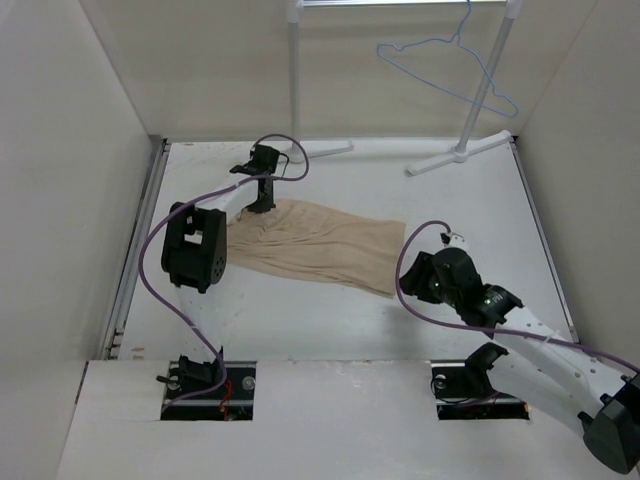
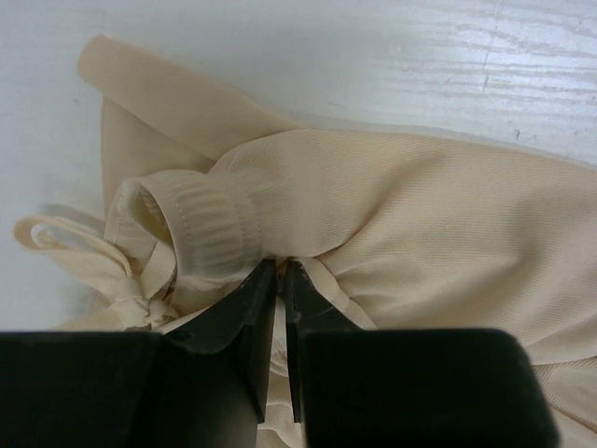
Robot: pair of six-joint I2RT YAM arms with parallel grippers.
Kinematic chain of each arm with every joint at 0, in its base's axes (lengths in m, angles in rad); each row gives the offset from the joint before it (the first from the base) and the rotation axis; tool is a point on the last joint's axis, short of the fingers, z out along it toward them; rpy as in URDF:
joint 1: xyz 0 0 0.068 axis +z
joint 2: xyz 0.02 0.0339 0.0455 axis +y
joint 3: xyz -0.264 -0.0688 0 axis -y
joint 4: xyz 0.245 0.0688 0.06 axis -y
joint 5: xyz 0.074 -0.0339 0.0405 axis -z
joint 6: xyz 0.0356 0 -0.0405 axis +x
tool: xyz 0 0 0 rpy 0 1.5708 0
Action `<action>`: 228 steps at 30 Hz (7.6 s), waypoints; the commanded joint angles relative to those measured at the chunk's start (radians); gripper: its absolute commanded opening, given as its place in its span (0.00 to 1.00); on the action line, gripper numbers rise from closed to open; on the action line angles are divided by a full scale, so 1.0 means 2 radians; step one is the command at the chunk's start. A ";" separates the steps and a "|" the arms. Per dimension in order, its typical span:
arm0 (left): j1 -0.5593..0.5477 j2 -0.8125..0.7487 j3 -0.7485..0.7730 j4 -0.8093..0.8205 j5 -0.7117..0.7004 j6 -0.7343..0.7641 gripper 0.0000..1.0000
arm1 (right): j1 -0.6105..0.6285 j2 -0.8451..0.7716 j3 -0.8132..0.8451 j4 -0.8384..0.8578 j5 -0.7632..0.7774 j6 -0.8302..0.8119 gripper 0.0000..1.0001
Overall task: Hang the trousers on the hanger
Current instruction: Fold the trousers, then grab a hanger with the right arm
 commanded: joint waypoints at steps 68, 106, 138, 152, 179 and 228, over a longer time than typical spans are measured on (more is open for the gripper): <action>0.162 -0.229 -0.338 0.263 0.101 -0.271 0.50 | -0.004 0.022 0.006 0.027 0.002 0.003 0.56; 0.147 -0.373 -0.352 0.035 -0.037 -0.196 0.09 | -0.116 0.122 -0.047 0.095 -0.081 0.034 0.06; -0.140 -0.425 -0.375 0.034 -0.065 -0.355 0.63 | -0.072 0.100 0.087 0.003 -0.021 -0.004 0.39; -0.097 -0.516 -0.431 0.068 -0.007 -0.353 0.67 | -0.089 0.290 0.647 -0.092 -0.031 -0.192 0.13; -0.146 -0.385 -0.315 0.092 0.108 -0.250 0.69 | -0.331 0.703 1.134 -0.162 -0.020 -0.373 0.83; -0.147 -0.380 -0.311 0.129 0.118 -0.240 0.69 | -0.216 0.456 0.715 0.023 0.076 -0.380 0.00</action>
